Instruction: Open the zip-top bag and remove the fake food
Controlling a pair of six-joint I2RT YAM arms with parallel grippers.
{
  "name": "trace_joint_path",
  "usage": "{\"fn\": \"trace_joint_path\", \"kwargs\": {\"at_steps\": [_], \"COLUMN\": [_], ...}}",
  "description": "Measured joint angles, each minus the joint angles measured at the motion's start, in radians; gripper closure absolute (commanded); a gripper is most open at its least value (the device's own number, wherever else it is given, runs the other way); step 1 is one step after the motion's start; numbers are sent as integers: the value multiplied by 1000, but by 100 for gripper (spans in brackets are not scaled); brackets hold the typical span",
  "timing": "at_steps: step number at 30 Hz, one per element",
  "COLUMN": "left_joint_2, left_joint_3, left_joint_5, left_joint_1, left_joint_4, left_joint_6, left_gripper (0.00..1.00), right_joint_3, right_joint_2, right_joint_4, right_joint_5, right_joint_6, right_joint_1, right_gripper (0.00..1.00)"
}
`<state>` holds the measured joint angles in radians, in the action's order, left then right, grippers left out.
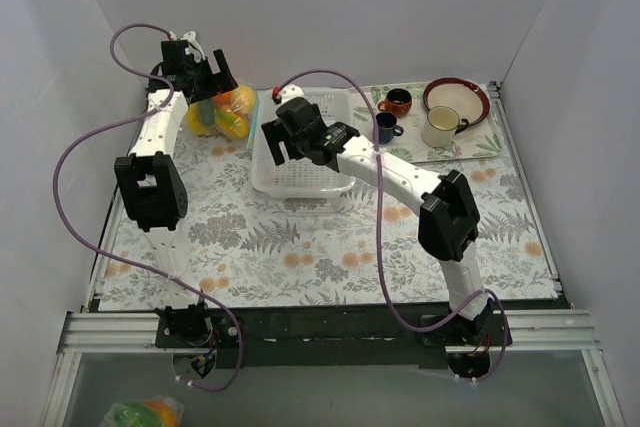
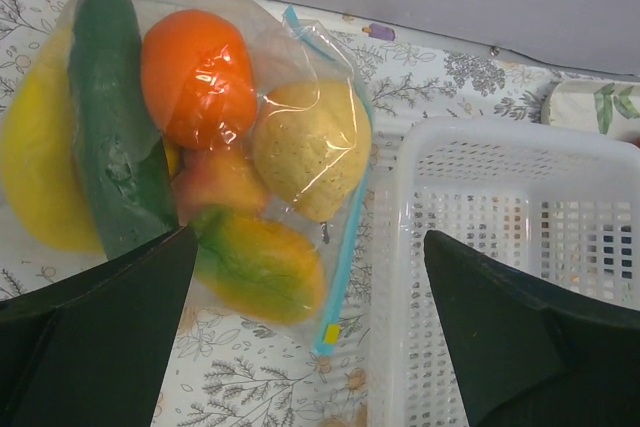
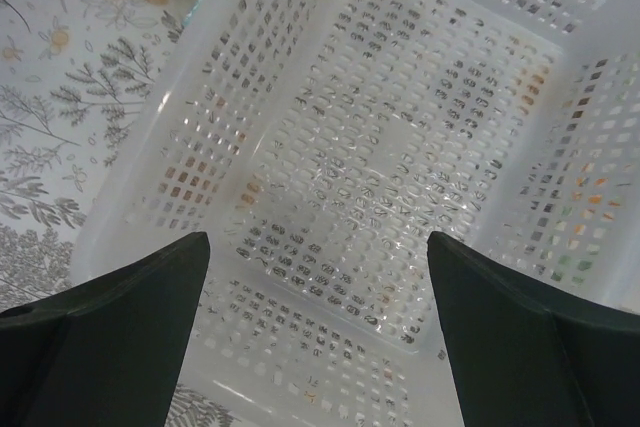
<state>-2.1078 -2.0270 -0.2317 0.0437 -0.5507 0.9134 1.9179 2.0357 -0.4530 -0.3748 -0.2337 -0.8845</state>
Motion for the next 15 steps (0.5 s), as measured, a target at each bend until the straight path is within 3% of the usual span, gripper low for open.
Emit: {"fn": "trace_joint_path", "kwargs": {"at_steps": [8, 11, 12, 15], "left_joint_2": [-43, -44, -43, -43], "left_joint_3": [57, 115, 140, 209], "left_joint_5": [46, 93, 111, 158], "left_joint_1": [-7, -15, -17, -26], "left_joint_4": [91, 148, 174, 226], "left_joint_6": [-15, -43, -57, -100], "left_gripper": [2, 2, 2, 2], "right_joint_3": [-263, -359, -390, -490], "right_joint_2": [28, 22, 19, -20], "right_joint_4": [60, 67, 69, 69], "right_joint_5": [3, 5, 7, 18], "right_joint_6": [-34, -45, -53, -79], "right_joint_1": [-2, 1, 1, -1], "right_gripper": [31, 44, 53, 61]}}
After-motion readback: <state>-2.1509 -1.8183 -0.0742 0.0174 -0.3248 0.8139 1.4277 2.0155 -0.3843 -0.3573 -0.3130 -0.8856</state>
